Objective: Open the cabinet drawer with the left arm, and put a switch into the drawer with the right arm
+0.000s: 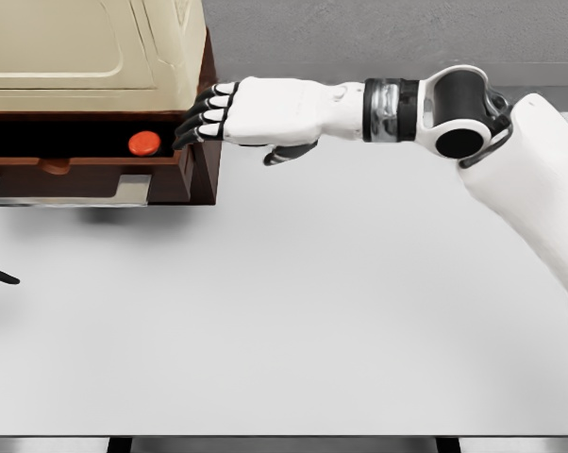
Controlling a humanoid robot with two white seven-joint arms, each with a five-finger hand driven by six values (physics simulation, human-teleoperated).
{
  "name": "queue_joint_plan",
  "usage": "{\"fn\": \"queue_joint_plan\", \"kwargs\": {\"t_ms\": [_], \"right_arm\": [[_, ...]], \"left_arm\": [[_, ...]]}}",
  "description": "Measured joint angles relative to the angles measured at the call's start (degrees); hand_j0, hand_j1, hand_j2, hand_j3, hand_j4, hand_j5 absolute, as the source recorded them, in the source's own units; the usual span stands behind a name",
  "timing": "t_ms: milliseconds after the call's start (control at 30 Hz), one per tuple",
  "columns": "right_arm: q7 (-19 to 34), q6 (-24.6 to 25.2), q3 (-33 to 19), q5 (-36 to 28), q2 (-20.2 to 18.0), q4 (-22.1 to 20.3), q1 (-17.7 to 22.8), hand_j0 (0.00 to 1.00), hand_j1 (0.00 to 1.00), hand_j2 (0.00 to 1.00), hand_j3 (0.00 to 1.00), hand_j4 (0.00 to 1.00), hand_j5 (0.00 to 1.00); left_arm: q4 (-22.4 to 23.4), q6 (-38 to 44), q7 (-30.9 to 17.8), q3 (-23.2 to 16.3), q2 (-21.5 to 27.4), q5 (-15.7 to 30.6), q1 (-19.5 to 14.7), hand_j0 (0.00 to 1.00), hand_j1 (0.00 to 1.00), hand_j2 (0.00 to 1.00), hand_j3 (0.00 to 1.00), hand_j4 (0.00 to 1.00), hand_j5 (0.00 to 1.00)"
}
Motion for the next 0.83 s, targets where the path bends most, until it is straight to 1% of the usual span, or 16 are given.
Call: {"fn": "queue_joint_plan", "kwargs": {"t_ms": [67, 100, 167, 233, 300, 400, 533, 667, 767, 833], "right_arm": [[0.01, -0.02, -5.13, -0.30, -6.95, -0.74, 6.95, 1.00, 1.00, 1.00, 1.00, 1.00, 1.00], [0.01, -0.02, -7.48, -0.42, -9.50, -0.42, 9.94, 1.00, 1.00, 1.00, 1.00, 1.00, 1.00], [-0.01, 0.07, -10.91, -0.71, -13.09, 2.41, 10.38, 1.00, 1.00, 1.00, 1.00, 1.00, 1.00], [-0.02, 0.10, -12.72, -0.75, -15.30, 5.90, 10.29, 1.00, 1.00, 1.00, 1.00, 1.00, 1.00], [-0.02, 0.10, -13.57, -0.73, -16.48, 7.99, 10.38, 1.00, 1.00, 1.00, 1.00, 1.00, 1.00], [-0.02, 0.11, -13.71, -0.48, -17.24, 9.37, 10.82, 1.00, 1.00, 1.00, 1.00, 1.00, 1.00], [-0.02, 0.11, -11.97, -0.37, -17.66, 9.95, 10.91, 1.00, 1.00, 1.00, 1.00, 1.00, 1.00], [-0.02, 0.12, -11.13, -0.40, -19.34, 10.08, 10.82, 1.00, 1.00, 1.00, 1.00, 1.00, 1.00], [-0.02, 0.12, -10.55, -0.71, -19.90, 9.98, 10.73, 1.00, 1.00, 1.00, 1.00, 1.00, 1.00], [-0.02, 0.12, -10.42, -0.83, -20.05, 9.95, 10.82, 1.00, 1.00, 1.00, 1.00, 1.00, 1.00]], "left_arm": [[-0.05, 0.00, 0.01, 0.06, -0.08, -0.21, 0.00, 1.00, 1.00, 1.00, 1.00, 1.00, 1.00], [-0.07, 0.01, 0.01, 0.09, -0.14, -0.24, -0.01, 1.00, 1.00, 1.00, 1.00, 1.00, 1.00], [-0.09, 0.00, 0.00, 0.13, -0.39, -0.30, 0.00, 1.00, 1.00, 1.00, 1.00, 1.00, 1.00], [-0.09, 0.01, 0.00, 0.16, -0.59, -0.26, 0.00, 1.00, 1.00, 1.00, 1.00, 1.00, 1.00], [-0.18, 0.01, 0.00, 0.18, -0.94, -0.21, 0.00, 1.00, 1.00, 1.00, 1.00, 1.00, 1.00], [-0.44, 0.00, -0.01, 1.14, -3.68, -0.27, 0.00, 1.00, 1.00, 1.00, 1.00, 1.00, 1.00], [-0.66, 0.02, -0.01, 2.72, -11.25, -0.50, 0.00, 1.00, 1.00, 1.00, 1.00, 1.00, 1.00], [-1.24, 0.01, -0.02, 3.37, -18.34, -0.70, -0.17, 1.00, 1.00, 1.00, 1.00, 1.00, 1.00], [-1.36, 0.01, -0.02, 4.39, -22.22, -0.72, 0.00, 1.00, 1.00, 1.00, 1.00, 1.00, 1.00], [-1.40, 0.01, -0.02, 4.74, -23.61, -0.72, 0.00, 1.00, 1.00, 1.00, 1.00, 1.00, 1.00]]}}
